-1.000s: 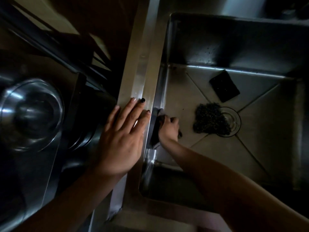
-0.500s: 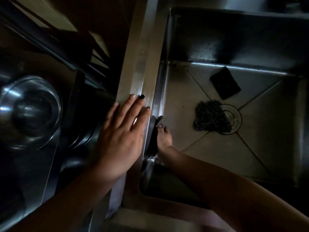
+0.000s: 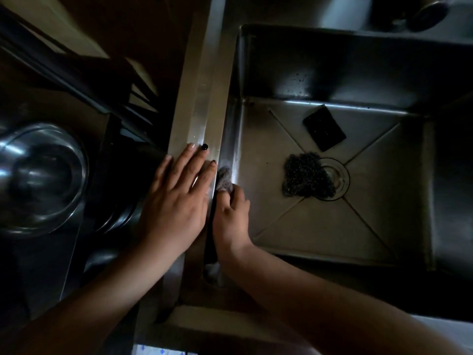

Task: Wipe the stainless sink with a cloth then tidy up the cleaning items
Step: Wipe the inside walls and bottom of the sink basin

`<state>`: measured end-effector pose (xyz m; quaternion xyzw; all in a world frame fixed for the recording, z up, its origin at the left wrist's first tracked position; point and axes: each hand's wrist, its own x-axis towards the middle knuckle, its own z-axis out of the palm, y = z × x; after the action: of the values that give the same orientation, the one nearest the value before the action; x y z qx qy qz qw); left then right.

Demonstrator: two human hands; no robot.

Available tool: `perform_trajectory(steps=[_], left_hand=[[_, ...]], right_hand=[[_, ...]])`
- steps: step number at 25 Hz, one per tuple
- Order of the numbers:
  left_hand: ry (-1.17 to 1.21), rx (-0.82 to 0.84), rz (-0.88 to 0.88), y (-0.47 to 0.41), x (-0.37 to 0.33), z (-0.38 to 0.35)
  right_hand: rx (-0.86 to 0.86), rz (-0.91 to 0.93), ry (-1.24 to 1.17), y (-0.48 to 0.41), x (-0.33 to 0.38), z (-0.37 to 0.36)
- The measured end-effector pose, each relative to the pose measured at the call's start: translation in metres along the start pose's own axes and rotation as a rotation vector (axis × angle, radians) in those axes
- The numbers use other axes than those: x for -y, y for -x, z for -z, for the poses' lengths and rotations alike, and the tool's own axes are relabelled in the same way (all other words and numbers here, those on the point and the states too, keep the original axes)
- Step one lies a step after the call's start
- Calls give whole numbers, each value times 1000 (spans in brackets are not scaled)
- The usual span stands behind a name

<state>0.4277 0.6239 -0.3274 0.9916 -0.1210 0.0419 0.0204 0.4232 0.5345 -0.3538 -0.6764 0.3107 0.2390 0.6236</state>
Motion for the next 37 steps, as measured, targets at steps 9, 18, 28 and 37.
perform_trajectory(steps=[9, 18, 28, 37], left_hand=[[-7, 13, -11, 1, 2, -3], [-10, 26, -9, 1, 1, -1], [12, 24, -11, -1, 2, -1], [15, 22, -9, 0, 0, 1]], right_hand=[[-44, -150, 41, -67, -11, -15], [-32, -303, 68, -26, -23, -14], [-58, -112, -35, -28, 11, -11], [-19, -230, 14, -21, -5, -9]])
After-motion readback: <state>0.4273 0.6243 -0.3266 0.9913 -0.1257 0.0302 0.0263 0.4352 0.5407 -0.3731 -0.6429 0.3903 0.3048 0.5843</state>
